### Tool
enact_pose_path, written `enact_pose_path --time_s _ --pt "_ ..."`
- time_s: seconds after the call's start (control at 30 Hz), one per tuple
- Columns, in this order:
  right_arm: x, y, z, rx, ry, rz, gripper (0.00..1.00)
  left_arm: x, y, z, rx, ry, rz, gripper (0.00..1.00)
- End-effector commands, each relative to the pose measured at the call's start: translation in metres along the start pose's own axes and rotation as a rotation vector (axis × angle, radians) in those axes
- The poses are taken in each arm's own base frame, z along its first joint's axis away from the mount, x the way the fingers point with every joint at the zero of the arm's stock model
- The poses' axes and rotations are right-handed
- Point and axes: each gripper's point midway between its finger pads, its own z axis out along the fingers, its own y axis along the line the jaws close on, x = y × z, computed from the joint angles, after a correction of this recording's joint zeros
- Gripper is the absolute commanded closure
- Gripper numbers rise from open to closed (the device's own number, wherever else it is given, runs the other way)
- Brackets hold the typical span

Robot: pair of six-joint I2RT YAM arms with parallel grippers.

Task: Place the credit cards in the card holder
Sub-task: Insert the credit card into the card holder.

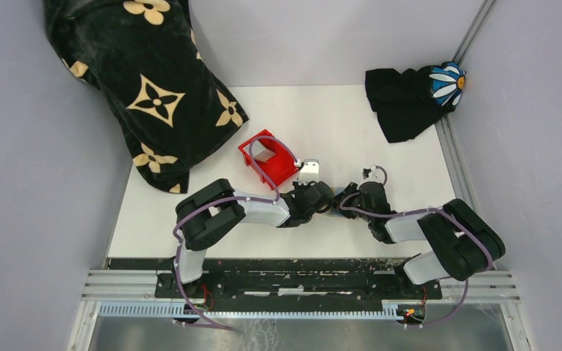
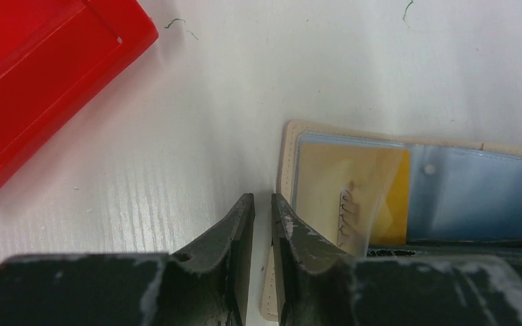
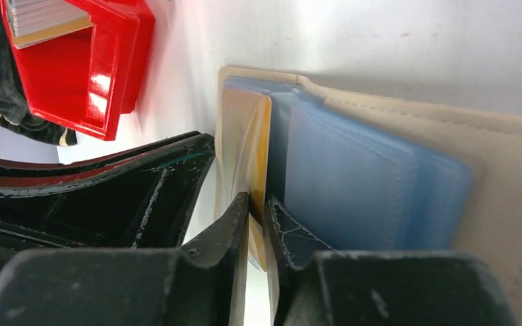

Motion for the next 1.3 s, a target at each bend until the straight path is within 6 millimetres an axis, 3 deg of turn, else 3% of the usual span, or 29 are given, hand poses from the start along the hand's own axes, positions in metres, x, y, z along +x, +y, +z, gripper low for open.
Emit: enact_pose_path --time_s 0.0,0.1,0.37,0.63,0.97,1.27 --pt "0.045 -0.057 -0.007 0.222 0.164 -0.085 0.73 0.125 0.051 -0.015 -0.057 0.399 0.174 0.74" --pt "0.041 -0.056 -0.011 0.239 0.158 -0.122 0.61 0.125 0.053 -0.015 -0.065 0.396 0.171 0.74" --pt "0.023 -0.052 -0.027 0.297 0.126 -0.212 0.55 0.122 0.054 -0.015 -0.073 0.386 0.164 0.74" --pt "0.009 -0.051 -0.038 0.336 0.066 -0.220 0.57 0.116 0.057 -0.018 -0.078 0.364 0.147 0.74" --pt "-0.015 -0.042 -0.065 0.343 -0.066 -0.200 0.58 0.126 0.056 -0.016 -0.054 0.385 0.148 0.75" --pt "-0.016 -0.037 -0.062 0.340 -0.053 -0.216 0.59 0.121 0.052 -0.017 -0.038 0.380 0.149 0.75"
